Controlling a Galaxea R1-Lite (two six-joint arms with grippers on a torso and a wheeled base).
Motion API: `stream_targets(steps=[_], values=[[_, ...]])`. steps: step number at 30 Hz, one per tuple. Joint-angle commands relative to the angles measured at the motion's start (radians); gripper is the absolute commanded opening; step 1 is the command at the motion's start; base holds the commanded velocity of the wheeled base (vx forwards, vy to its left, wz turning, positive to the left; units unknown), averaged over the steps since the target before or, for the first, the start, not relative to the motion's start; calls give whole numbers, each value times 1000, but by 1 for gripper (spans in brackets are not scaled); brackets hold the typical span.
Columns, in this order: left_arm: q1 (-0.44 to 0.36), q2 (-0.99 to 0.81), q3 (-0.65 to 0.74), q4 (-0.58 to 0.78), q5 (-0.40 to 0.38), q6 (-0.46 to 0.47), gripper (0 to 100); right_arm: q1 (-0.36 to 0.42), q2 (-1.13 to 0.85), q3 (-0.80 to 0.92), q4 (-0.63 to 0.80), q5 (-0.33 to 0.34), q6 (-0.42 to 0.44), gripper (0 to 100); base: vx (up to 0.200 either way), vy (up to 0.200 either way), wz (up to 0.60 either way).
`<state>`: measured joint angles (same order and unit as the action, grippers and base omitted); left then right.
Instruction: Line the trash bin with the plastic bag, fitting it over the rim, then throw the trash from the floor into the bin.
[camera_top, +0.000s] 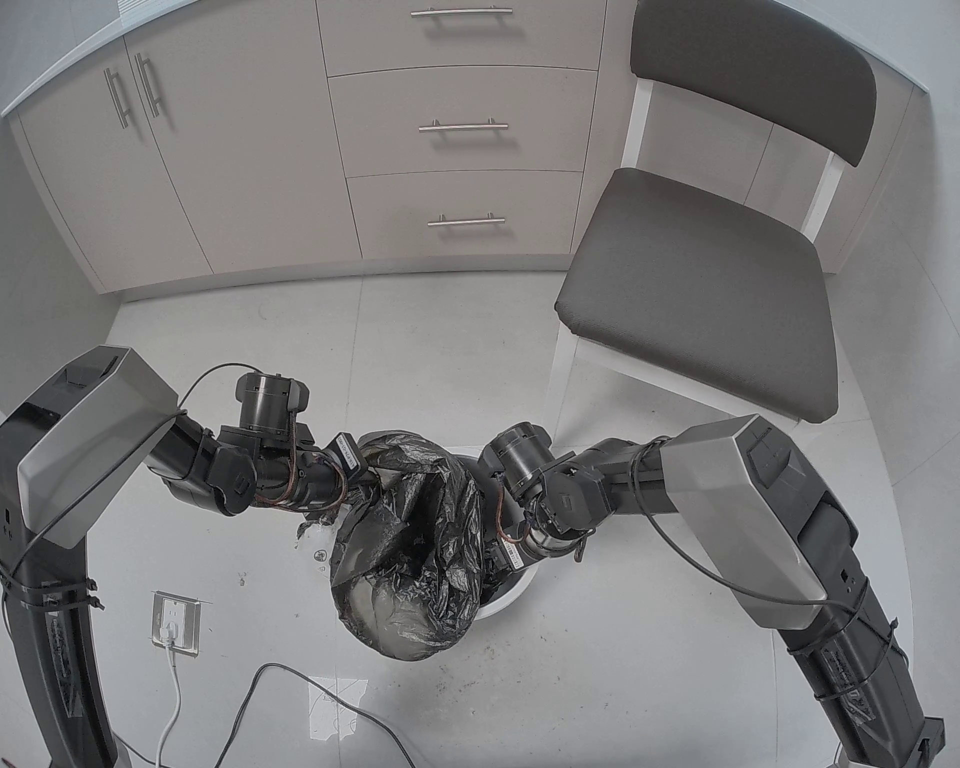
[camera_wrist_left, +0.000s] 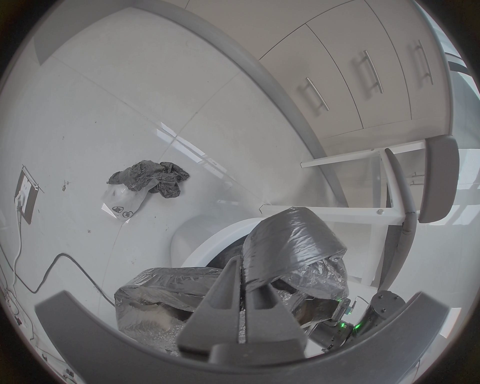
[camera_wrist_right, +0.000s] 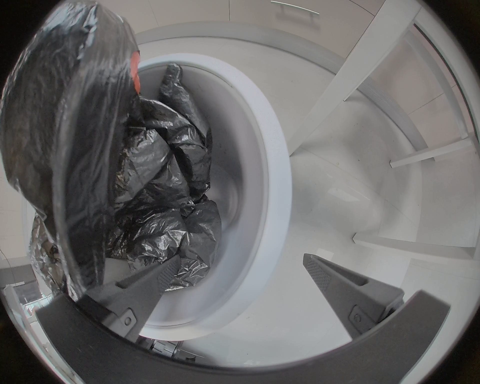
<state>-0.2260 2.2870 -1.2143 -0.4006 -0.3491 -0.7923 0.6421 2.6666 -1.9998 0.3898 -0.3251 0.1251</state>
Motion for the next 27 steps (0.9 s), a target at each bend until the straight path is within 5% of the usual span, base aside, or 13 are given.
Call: stream_targets(steps=[1, 11, 22, 27], values=[[-1, -9, -14, -1, -1, -5, 0, 1, -48, 0, 12, 0, 4, 100, 0, 0, 0], [-1, 9, -22, -1, 6, -4, 0, 36, -163, 0, 96, 0, 50, 100, 0, 0, 0], [-1, 11, -27, -15, 32, -30, 0, 90, -162, 0, 322, 12, 366, 100, 0, 0, 0], [-1, 9, -24, -37, 32, -28, 0, 111, -148, 0, 320, 61, 407, 100, 0, 0, 0]])
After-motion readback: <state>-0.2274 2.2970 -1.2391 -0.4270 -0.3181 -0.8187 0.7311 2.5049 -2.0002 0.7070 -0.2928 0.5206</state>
